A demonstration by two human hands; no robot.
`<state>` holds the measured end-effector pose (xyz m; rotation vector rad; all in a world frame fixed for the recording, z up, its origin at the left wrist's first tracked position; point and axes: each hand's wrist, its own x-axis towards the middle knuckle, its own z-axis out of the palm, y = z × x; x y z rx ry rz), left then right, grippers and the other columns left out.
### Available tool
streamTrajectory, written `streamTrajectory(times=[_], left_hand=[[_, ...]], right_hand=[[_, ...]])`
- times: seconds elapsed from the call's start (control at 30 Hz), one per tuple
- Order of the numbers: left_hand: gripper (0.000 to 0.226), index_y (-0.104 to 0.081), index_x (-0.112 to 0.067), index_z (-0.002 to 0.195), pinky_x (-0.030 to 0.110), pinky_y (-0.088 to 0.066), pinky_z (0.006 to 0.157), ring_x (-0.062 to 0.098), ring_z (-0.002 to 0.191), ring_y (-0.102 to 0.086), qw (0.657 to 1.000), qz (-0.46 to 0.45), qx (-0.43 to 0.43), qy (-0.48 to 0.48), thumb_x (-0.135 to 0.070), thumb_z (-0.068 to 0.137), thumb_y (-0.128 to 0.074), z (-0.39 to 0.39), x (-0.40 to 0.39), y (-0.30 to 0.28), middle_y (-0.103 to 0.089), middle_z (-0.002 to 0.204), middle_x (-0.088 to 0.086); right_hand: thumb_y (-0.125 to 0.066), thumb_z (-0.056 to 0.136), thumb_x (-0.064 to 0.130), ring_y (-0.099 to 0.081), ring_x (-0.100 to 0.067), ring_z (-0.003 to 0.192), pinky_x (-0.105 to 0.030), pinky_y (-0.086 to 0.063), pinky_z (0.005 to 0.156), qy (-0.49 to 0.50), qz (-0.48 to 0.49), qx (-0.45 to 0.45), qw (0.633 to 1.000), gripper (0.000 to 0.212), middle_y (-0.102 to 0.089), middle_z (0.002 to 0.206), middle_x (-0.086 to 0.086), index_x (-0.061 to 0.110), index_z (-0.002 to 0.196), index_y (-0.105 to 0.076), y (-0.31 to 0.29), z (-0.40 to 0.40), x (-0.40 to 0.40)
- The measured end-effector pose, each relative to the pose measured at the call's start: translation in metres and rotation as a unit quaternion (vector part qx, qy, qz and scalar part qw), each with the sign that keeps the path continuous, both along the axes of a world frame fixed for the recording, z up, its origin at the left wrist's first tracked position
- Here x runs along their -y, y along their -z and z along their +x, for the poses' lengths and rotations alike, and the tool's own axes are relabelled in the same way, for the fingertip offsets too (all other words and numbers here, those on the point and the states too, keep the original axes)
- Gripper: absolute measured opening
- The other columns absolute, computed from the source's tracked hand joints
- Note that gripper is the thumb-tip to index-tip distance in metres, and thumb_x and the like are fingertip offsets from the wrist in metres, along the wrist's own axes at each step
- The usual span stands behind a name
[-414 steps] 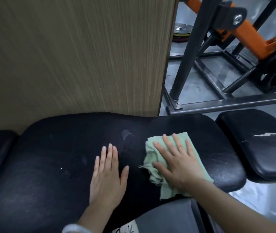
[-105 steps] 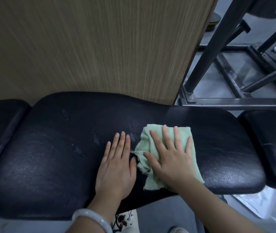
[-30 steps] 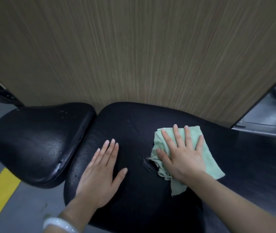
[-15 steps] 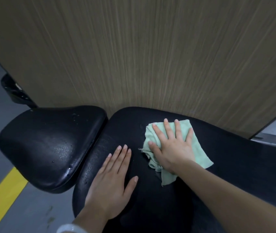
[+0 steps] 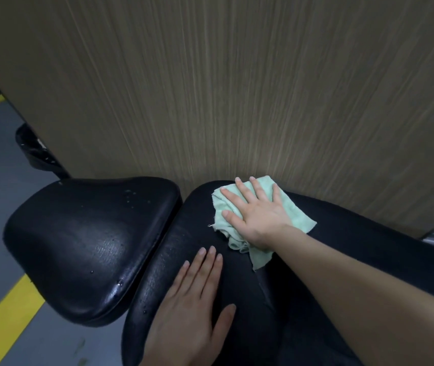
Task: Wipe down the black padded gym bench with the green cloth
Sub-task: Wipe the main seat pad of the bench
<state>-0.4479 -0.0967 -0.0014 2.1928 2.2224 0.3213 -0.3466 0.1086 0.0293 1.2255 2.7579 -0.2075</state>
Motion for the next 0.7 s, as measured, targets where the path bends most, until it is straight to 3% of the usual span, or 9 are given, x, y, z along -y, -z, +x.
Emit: streamTrajectory(times=[0.37, 0.7], left_hand=[[0.076, -0.056, -0.009, 0.132, 0.035, -0.032, 0.101, 0.016, 0.135, -0.038, 0.999, 0.044, -0.015, 0.001, -0.057, 0.074, -0.047, -0.001, -0.007, 0.007, -0.048, 0.144, 0.004], [0.076, -0.045, -0.009, 0.141, 0.035, -0.027, 0.106, 0.015, 0.138, -0.033, 1.0, 0.022, -0.012, 0.004, -0.054, 0.079, -0.046, -0.001, -0.003, 0.006, -0.041, 0.149, 0.004]], right_hand=[[-0.012, 0.097, 0.06, 0.018, -0.013, 0.146, -0.049, 0.01, 0.117, -0.152, -0.019, -0.028, 0.988, 0.053, 0.012, 0.16, 0.012, 0.049, 0.148, 0.0, -0.005, -0.034, -0.027], [-0.011, 0.096, 0.061, 0.023, -0.013, 0.144, -0.05, 0.016, 0.115, -0.043, -0.033, -0.049, 0.997, 0.055, 0.013, 0.159, 0.014, 0.05, 0.148, 0.0, 0.001, -0.008, -0.008]])
